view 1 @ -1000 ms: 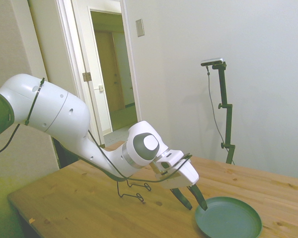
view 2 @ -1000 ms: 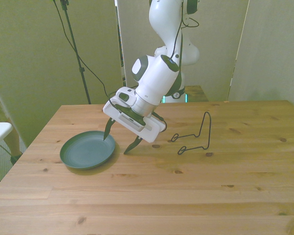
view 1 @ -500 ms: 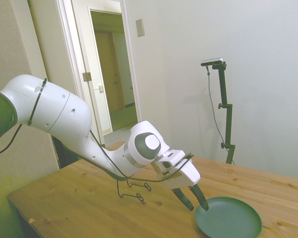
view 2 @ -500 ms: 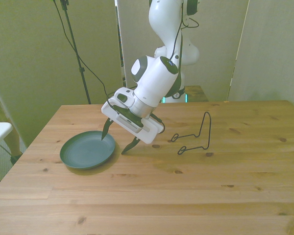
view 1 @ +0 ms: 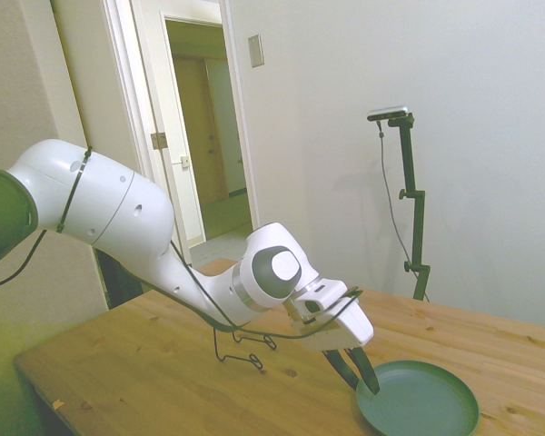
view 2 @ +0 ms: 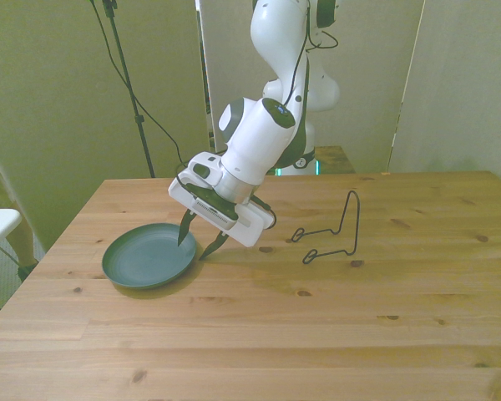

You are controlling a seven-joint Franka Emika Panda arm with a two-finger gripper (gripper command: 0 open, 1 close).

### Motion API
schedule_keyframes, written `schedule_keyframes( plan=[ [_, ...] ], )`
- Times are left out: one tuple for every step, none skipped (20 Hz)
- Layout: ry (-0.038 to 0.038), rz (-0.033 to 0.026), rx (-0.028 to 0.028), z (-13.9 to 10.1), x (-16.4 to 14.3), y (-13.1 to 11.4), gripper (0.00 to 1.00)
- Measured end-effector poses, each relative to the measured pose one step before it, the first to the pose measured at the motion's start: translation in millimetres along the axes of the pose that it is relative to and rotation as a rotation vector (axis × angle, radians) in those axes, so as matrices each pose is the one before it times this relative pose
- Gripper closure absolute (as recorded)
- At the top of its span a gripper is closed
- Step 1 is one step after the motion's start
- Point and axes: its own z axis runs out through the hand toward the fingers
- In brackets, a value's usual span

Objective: Load the plate

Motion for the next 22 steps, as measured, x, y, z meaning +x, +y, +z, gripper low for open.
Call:
schedule_keyframes(
  plan=[
    [-0.00382,0.00019,-0.00114,1.69,1.4,0.32,1.0],
    [-0.00203,0.00032,-0.00192,1.86,1.1,0.23,1.0],
    [-0.00159,0.00122,-0.00139,1.29,0.97,0.3,1.0],
    [-0.00141,0.00058,-0.00137,1.36,0.88,0.08,1.0],
    [-0.00158,0.00068,-0.00132,1.32,0.69,0.08,1.0],
    [-0.00067,-0.00032,-0.00153,1.23,0.45,0.04,1.0],
    [-0.00082,-0.00036,-0.0011,0.97,0.21,-0.08,1.0],
    [-0.00114,-0.00019,-0.00056,0.73,-0.05,-0.13,1.0],
    [-0.00138,-0.00012,-0.00055,0.65,-0.2,-0.01,1.0],
    [-0.00013,-0.00034,0.00063,0.08,0.26,0.05,1.0],
    [-0.00012,-0.0011,0.00132,-0.08,0.47,0.12,1.0],
    [0.00119,-0.00181,0.00216,-0.49,0.99,0.09,1.0],
    [0.00113,-0.00332,0.00199,-0.46,0.96,0.19,1.0],
    [0.00093,-0.00484,0.00301,-0.67,0.56,0.1,1.0],
    [0.00104,-0.00233,0.00646,-1.11,0.35,-0.08,1.0],
    [-0.00282,0.0005,0.01051,-1.46,-0.51,0.25,1.0],
    [-0.00994,0.00158,0.01515,-2.83,-1.1,1.05,1.0],
    [-0.00828,-0.00385,0.02145,-6.69,-0.57,2.07,1.0],
    [-0.00753,-0.00116,0.0218,-9.6,-0.27,3.55,1.0],
    [-0.00374,-0.0047,0.02895,-13.58,-0.43,4.8,1.0],
    [-0.00675,-0.00557,0.03138,-15.37,-0.89,5.68,1.0],
    [-0.00484,-0.00321,0.02799,-16.72,-1.2,6.58,1.0]
  ],
)
